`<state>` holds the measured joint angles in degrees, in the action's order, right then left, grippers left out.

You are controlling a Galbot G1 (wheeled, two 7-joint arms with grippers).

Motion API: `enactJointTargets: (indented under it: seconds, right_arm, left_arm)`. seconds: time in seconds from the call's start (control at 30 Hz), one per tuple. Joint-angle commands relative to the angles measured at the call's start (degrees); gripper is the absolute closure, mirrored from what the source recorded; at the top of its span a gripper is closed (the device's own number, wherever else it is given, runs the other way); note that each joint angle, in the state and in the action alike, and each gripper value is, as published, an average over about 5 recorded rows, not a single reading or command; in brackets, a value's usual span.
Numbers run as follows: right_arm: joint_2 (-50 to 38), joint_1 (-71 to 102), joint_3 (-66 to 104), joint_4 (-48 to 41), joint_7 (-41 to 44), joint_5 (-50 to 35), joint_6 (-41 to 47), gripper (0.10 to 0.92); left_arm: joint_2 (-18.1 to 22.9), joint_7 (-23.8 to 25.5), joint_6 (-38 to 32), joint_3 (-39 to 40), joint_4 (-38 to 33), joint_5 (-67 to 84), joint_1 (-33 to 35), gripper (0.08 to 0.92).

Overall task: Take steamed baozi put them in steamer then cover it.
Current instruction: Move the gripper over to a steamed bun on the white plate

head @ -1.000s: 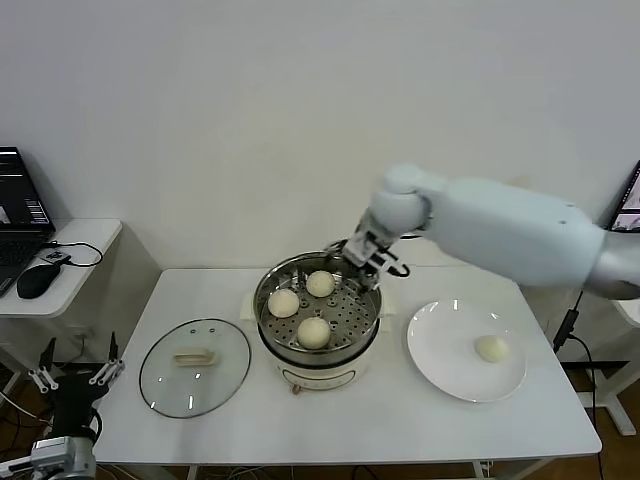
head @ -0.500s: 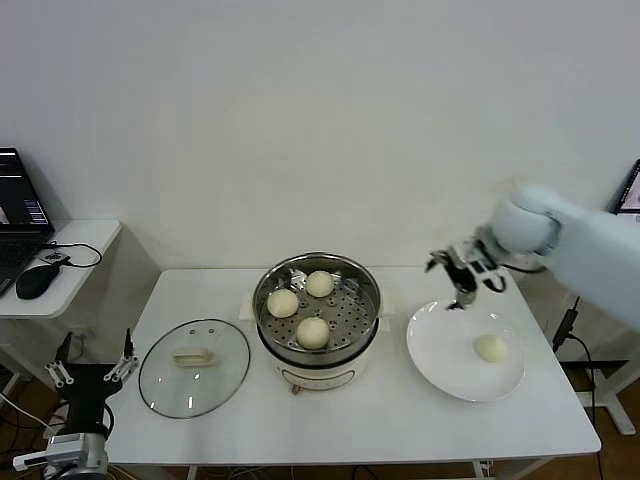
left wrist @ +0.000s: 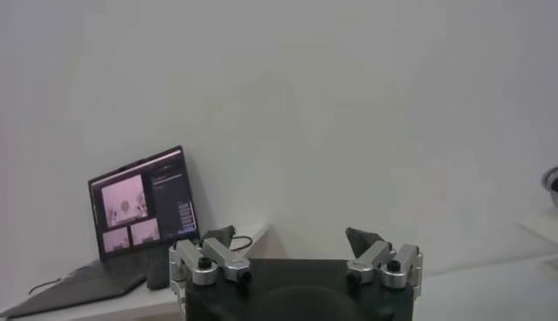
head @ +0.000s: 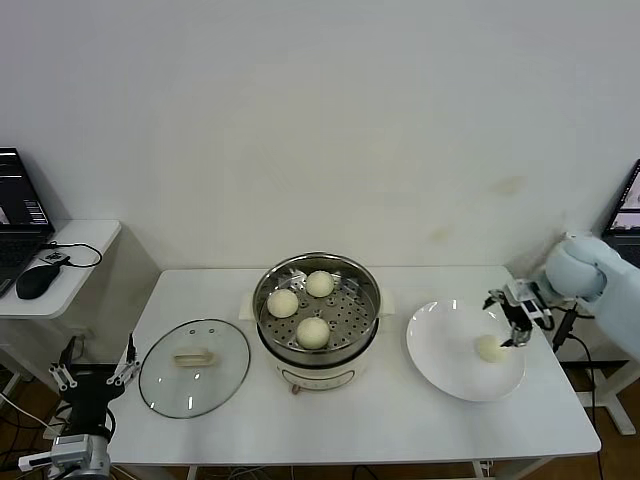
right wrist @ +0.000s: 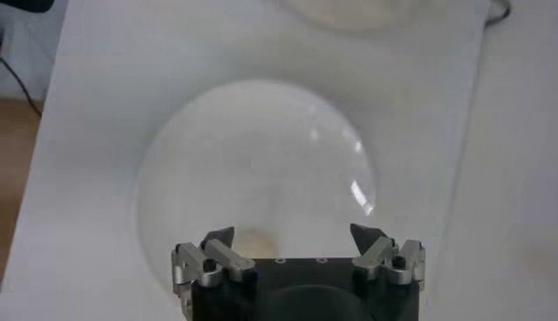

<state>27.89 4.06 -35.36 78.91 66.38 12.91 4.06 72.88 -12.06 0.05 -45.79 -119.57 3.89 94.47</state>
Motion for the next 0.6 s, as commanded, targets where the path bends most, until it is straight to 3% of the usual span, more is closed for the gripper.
enactJointTargets:
  seconds: [0.03, 0.6]
  right_arm:
    - [3.22, 9.67, 8.10, -8.14, -0.50, 6.56, -1.46, 0.203]
    - [11.32, 10.28, 9.38, -16.14, -2.70, 10.73, -2.11, 0.202]
  left_arm:
    - [0.00, 0.00, -0.02, 0.00, 0.25, -0.08, 0.03, 0.177]
    - [0.17, 0.07, -0.29, -0.75, 0.53, 0.15, 0.10, 0.177]
